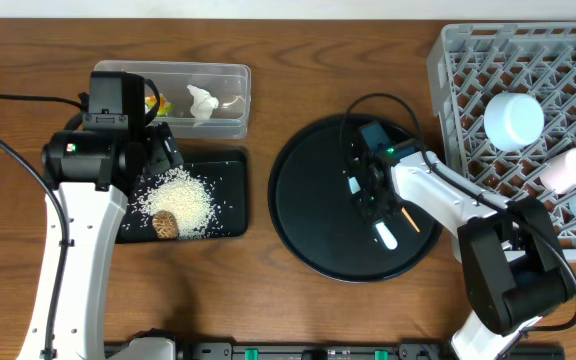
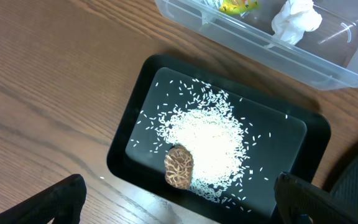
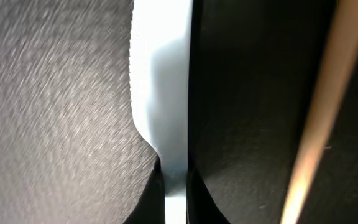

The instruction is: Sort waste into correct bins and load items into the dishwasher rack

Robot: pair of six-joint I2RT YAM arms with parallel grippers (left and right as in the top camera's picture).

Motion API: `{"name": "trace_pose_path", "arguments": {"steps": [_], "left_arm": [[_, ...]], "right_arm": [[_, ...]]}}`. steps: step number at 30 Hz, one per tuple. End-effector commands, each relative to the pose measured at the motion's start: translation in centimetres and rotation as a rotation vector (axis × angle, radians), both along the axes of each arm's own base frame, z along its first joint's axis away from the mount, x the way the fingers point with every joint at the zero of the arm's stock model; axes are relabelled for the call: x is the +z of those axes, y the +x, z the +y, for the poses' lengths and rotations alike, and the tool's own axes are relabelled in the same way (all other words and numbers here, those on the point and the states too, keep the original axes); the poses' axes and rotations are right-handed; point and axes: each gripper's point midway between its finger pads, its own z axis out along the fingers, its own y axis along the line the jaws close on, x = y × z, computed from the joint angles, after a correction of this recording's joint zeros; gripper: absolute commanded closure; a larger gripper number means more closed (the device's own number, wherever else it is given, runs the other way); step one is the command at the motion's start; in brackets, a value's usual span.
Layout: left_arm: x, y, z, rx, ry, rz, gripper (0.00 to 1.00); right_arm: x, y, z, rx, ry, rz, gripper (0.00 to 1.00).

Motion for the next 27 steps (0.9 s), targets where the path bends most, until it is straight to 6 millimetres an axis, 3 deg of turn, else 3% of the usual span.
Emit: {"name": "trace_pose_path", "arguments": {"steps": [1, 10, 16, 17, 20, 22, 27], "left_arm": [[0.0, 0.0, 0.2, -0.008, 0.016, 0.010, 0.02], [0.0, 0.0, 0.2, -0.008, 0.016, 0.010, 0.02], [-0.1, 0.0, 0.2, -0.008, 0.016, 0.010, 0.02], [-0.1, -0.1, 0.2, -0.008, 0.016, 0.010, 0.02], [0.0, 0.0, 0.2, -0.008, 0.016, 0.010, 0.02], [0.0, 0.0, 0.2, -0.008, 0.016, 0.010, 0.02], [0.0, 0.0, 0.2, -0.008, 0.016, 0.010, 0.02]], "right_arm": [[2.2, 0.6, 1.3, -0.019, 0.071, -0.025, 0.99], [9.0, 3.1, 0.3, -0.073, 0.146, -0.179, 0.99], [9.9, 3.0, -0.9, -0.090, 0.146, -0.191, 0.99], [9.7, 2.9, -1.0, -0.084, 0.139, -0.185, 0.96], [9.2, 3.1, -1.8, -0.096, 0.092, -0.193, 0.45], [8.7, 3.4, -1.9, -0.097, 0.083, -0.198, 0.38], [6.1, 4.2, -2.7, -0.103, 0.016, -0.186, 0.39]]}}
